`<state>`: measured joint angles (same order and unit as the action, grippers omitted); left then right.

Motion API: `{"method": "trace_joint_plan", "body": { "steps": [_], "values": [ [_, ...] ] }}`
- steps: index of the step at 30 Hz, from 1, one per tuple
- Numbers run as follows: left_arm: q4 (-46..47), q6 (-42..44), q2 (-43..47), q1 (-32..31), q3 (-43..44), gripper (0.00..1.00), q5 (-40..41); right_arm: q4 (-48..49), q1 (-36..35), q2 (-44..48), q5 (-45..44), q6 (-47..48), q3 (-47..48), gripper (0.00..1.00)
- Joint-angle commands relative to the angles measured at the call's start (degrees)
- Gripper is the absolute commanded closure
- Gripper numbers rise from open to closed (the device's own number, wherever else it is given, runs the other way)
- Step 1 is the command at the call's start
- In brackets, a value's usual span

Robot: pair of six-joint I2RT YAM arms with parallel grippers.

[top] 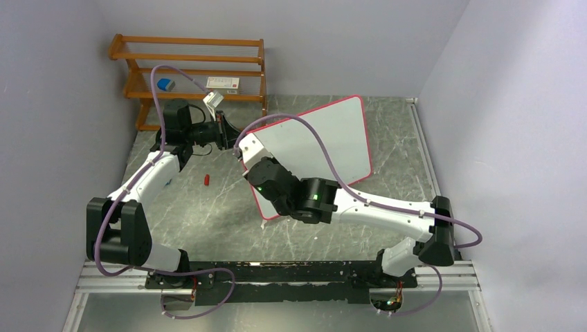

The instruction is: Write a sentence on the whiteboard

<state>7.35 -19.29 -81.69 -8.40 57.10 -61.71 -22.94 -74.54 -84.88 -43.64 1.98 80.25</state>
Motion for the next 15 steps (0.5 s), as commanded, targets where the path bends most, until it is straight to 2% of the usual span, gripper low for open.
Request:
{"method": "trace_joint_plan", "body": {
  "steps": [1, 15],
  "values": [
    [-3.0, 1.2, 0.3, -1.1, 0.2, 0.95, 0.5, 1.4, -0.4, -1.8, -2.0, 1.1, 3.4, 1.0],
    [-3.1, 1.3, 0.1, -1.3, 0.3, 0.95, 0.1, 0.7, -0.2, -5.7, -3.1, 1.6, 6.1, 1.0]
  ]
}}
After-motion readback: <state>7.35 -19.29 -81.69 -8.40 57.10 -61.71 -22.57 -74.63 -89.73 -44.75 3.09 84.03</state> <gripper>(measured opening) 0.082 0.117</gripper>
